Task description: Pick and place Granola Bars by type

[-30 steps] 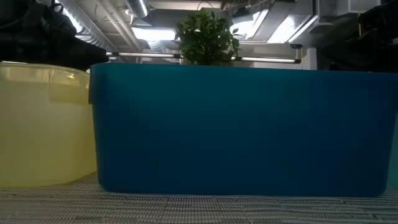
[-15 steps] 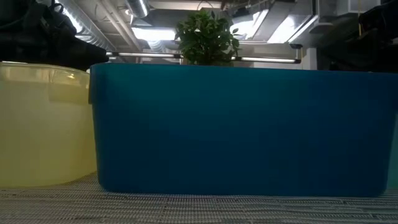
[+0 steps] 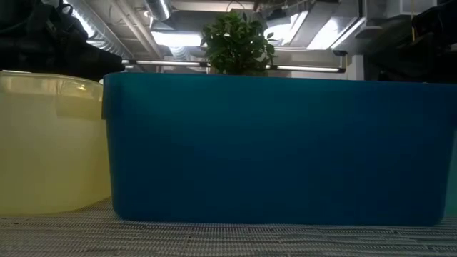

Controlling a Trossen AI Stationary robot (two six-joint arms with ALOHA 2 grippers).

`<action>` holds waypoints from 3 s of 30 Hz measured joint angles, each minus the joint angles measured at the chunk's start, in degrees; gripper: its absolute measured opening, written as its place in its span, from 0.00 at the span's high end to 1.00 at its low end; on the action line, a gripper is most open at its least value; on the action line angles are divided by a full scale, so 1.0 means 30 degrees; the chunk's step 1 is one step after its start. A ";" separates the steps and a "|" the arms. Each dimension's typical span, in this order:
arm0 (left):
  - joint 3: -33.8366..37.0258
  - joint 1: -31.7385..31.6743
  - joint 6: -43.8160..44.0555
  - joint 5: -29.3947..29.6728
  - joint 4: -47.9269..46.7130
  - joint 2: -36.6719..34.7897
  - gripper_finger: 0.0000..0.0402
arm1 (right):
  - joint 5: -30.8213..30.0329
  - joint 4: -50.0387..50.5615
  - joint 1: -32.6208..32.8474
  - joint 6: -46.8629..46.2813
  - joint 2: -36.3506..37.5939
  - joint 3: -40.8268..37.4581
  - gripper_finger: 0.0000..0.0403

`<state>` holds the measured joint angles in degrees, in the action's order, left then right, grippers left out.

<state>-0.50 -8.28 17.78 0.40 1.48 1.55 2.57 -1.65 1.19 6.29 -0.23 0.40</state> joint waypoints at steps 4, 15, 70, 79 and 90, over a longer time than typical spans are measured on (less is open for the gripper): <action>0.0001 0.0001 0.0000 0.0000 -0.0007 -0.0001 0.78 | -0.0007 0.0007 0.0000 0.0013 0.0000 -0.0007 0.93; -0.0005 -0.0005 0.0000 0.0007 -0.0007 -0.0002 0.78 | -0.0005 0.0000 0.0000 0.0006 -0.0004 -0.0002 0.93; -0.0107 -0.0078 -0.3649 0.2508 0.3347 -0.0009 0.78 | -0.1982 -0.2020 -0.0007 -0.4664 0.0000 -0.0007 0.93; -0.0100 -0.0078 -0.0656 0.6575 0.6910 -0.0016 0.78 | -0.2142 -0.4917 -0.0015 -0.8015 -0.0001 -0.0007 0.93; -0.0911 -0.0166 0.3591 0.7683 0.8152 0.0267 0.78 | -0.2178 0.0603 -0.0235 -0.7269 -0.1272 0.4027 0.93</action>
<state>-3.23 -8.78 28.55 23.45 25.93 2.35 -3.97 0.16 0.49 -15.52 -4.05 12.48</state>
